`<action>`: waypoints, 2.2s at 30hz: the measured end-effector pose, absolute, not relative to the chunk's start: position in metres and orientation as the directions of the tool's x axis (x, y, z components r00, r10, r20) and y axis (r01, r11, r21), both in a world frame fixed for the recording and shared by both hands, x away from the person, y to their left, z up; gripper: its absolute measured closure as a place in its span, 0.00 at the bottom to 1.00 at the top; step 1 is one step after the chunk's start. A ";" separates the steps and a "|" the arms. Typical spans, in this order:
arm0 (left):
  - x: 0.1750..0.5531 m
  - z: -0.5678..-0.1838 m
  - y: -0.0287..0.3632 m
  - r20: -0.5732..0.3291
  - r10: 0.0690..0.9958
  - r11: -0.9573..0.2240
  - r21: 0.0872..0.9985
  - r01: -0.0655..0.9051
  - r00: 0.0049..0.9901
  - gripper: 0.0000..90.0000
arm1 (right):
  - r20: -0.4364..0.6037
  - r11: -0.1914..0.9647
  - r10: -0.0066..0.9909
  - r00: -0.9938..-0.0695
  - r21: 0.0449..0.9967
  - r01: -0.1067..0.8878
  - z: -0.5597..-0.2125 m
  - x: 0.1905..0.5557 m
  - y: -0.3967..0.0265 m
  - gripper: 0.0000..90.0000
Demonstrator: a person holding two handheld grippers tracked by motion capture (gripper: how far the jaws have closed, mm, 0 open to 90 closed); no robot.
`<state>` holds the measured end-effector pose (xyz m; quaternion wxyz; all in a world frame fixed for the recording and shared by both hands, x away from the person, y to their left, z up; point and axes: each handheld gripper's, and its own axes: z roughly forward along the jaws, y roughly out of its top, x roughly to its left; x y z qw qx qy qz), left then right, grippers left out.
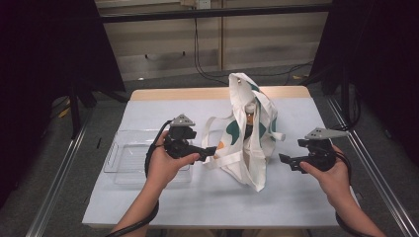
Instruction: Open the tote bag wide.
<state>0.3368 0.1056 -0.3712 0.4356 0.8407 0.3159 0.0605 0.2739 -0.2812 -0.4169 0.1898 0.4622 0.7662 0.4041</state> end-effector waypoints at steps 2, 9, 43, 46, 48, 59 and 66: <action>0.340 -0.371 0.104 -0.165 0.586 -0.424 0.772 0.474 0.793 0.08 | 0.082 0.250 0.860 -0.504 0.793 0.556 -0.415 0.277 -0.280 0.12; 0.350 -0.370 0.097 -0.164 0.587 -0.426 0.770 0.475 0.793 0.09 | 0.089 0.246 0.857 -0.508 0.795 0.554 -0.411 0.287 -0.276 0.16; 0.396 -0.378 0.068 -0.111 0.607 -0.429 0.788 0.442 0.787 0.25 | 0.084 0.240 0.849 -0.522 0.818 0.522 -0.400 0.315 -0.255 0.35; 0.399 -0.381 0.063 -0.086 0.596 -0.435 0.801 0.411 0.798 0.26 | 0.077 0.245 0.850 -0.521 0.817 0.522 -0.400 0.315 -0.254 0.39; 0.401 -0.382 0.061 -0.090 0.584 -0.436 0.803 0.405 0.807 0.31 | 0.078 0.241 0.852 -0.517 0.818 0.522 -0.400 0.315 -0.254 0.40; 0.412 -0.387 0.048 -0.087 0.584 -0.431 0.810 0.398 0.807 0.38 | 0.093 0.235 0.847 -0.523 0.818 0.525 -0.401 0.316 -0.251 0.47; 0.418 -0.390 0.042 -0.089 0.582 -0.442 0.799 0.407 0.808 0.44 | 0.104 0.228 0.845 -0.525 0.817 0.529 -0.401 0.317 -0.250 0.49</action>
